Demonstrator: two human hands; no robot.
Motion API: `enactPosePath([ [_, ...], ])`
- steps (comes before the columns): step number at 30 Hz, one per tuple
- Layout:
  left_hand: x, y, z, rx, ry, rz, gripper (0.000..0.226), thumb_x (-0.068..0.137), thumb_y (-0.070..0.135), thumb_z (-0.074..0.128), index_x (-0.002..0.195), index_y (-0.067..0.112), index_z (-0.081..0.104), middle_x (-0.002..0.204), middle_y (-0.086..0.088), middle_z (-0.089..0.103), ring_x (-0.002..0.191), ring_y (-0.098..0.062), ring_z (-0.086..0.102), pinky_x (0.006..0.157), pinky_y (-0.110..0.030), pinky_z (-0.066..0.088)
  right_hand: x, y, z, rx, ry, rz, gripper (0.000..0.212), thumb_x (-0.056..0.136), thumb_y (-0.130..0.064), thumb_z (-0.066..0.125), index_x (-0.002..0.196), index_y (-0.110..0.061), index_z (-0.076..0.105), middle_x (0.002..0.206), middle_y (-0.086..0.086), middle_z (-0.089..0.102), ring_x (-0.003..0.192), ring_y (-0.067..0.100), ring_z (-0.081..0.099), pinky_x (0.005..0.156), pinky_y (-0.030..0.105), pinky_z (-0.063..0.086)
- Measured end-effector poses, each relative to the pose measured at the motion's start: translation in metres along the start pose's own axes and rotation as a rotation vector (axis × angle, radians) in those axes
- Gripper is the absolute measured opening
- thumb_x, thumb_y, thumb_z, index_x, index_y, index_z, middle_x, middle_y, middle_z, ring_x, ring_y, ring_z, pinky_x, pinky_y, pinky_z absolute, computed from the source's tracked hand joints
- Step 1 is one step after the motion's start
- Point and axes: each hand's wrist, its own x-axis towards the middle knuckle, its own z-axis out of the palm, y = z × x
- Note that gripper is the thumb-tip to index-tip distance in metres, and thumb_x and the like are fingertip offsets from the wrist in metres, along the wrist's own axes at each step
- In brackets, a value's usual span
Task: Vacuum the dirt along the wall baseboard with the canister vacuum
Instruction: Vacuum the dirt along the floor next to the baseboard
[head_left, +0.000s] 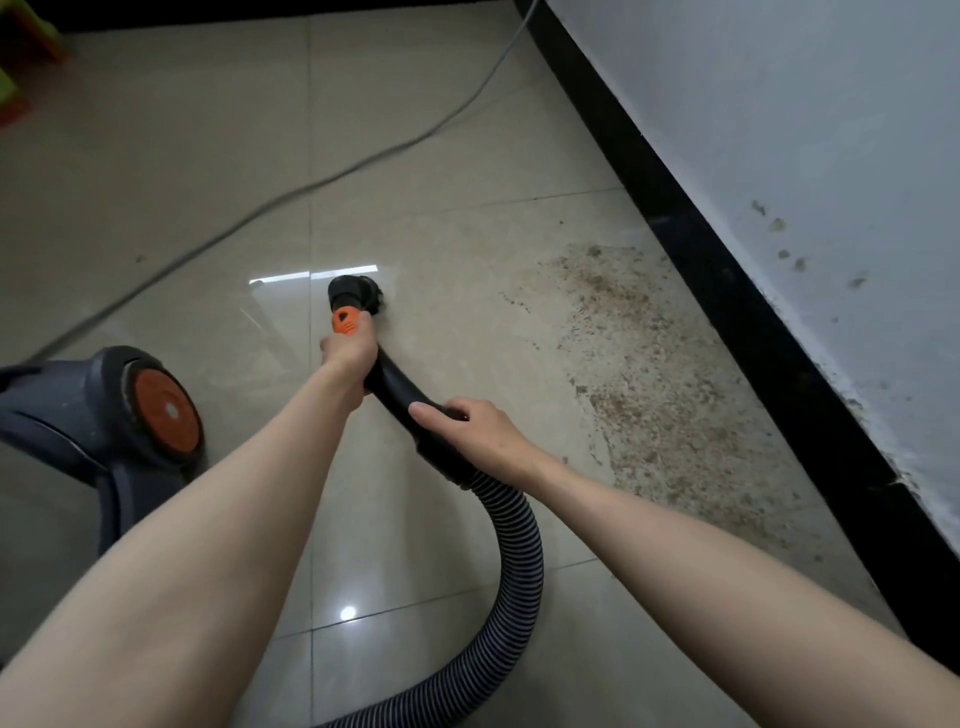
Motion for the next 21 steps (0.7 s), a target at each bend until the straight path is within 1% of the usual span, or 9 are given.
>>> enactPosePath([
  [2,-0.008,0.004,0.019,0.049,-0.065,0.027,0.062,0.093,0.046,0.046,0.140,0.006,0.032,0.132,-0.015,0.049,0.115,-0.032,0.053,0.079,-0.040,0.049,-0.008,0.008,-0.011,-0.011,0.045,-0.002,0.048,0.081,-0.060,0.065,0.087,-0.012,0.061,0.093,0.016,0.071,0.062,0.023,0.063,0.057,0.039,0.056],
  [4,-0.016,0.006,0.039,0.084,-0.143,0.050,0.060,0.094,0.044,0.044,0.138,0.005,0.034,0.129,-0.016,0.050,0.111,-0.031,0.055,0.076,-0.039,0.048,-0.017,0.016,-0.021,0.024,0.074,0.006,0.045,0.080,-0.058,0.068,0.085,-0.014,0.057,0.095,0.016,0.070,0.061,0.022,0.063,0.051,0.035,0.054],
  [6,-0.024,0.005,0.058,0.117,-0.219,0.060,0.057,0.095,0.044,0.043,0.135,0.004,0.037,0.120,-0.016,0.053,0.101,-0.029,0.055,0.074,-0.037,0.048,-0.026,0.024,-0.030,0.052,0.112,0.026,0.039,0.080,-0.055,0.069,0.083,-0.017,0.056,0.095,0.015,0.070,0.060,0.023,0.063,0.048,0.032,0.051],
  [7,-0.029,0.003,0.067,0.137,-0.248,0.061,0.057,0.095,0.045,0.043,0.134,0.004,0.037,0.114,-0.015,0.052,0.096,-0.027,0.054,0.074,-0.037,0.048,-0.031,0.028,-0.033,0.046,0.141,0.037,0.036,0.081,-0.053,0.069,0.082,-0.019,0.057,0.093,0.014,0.070,0.062,0.024,0.064,0.050,0.034,0.053],
  [9,-0.038,0.000,0.083,0.172,-0.289,0.070,0.056,0.095,0.045,0.042,0.133,0.004,0.038,0.106,-0.011,0.050,0.092,-0.025,0.053,0.074,-0.036,0.047,-0.039,0.035,-0.039,0.029,0.203,0.046,0.031,0.081,-0.051,0.067,0.080,-0.022,0.057,0.091,0.011,0.071,0.068,0.026,0.065,0.062,0.043,0.058],
  [12,-0.051,-0.002,0.101,0.199,-0.339,0.080,0.055,0.096,0.046,0.042,0.130,0.003,0.041,0.102,-0.010,0.050,0.088,-0.023,0.052,0.070,-0.034,0.046,-0.050,0.041,-0.044,0.037,0.280,0.049,0.028,0.081,-0.050,0.066,0.075,-0.025,0.055,0.085,0.007,0.070,0.072,0.028,0.065,0.072,0.050,0.058],
  [15,-0.061,-0.004,0.114,0.189,-0.388,0.066,0.055,0.095,0.047,0.043,0.129,0.003,0.042,0.099,-0.009,0.050,0.084,-0.022,0.052,0.070,-0.034,0.046,-0.058,0.045,-0.052,0.042,0.326,0.055,0.028,0.080,-0.051,0.066,0.075,-0.026,0.057,0.077,0.002,0.067,0.072,0.028,0.066,0.072,0.051,0.058],
  [18,-0.068,-0.007,0.122,0.133,-0.415,0.049,0.044,0.095,0.045,0.046,0.119,0.008,0.045,0.085,-0.004,0.050,0.073,-0.017,0.051,0.070,-0.033,0.045,-0.062,0.046,-0.062,0.013,0.341,0.057,0.029,0.079,-0.052,0.065,0.074,-0.025,0.057,0.075,0.001,0.066,0.071,0.028,0.065,0.071,0.051,0.058],
  [21,-0.072,-0.010,0.126,0.117,-0.434,0.058,0.038,0.096,0.042,0.047,0.113,0.008,0.045,0.088,-0.006,0.052,0.076,-0.019,0.053,0.074,-0.035,0.047,-0.058,0.045,-0.073,-0.012,0.349,0.053,0.027,0.079,-0.050,0.066,0.074,-0.025,0.058,0.074,0.000,0.066,0.069,0.026,0.064,0.070,0.050,0.058],
])
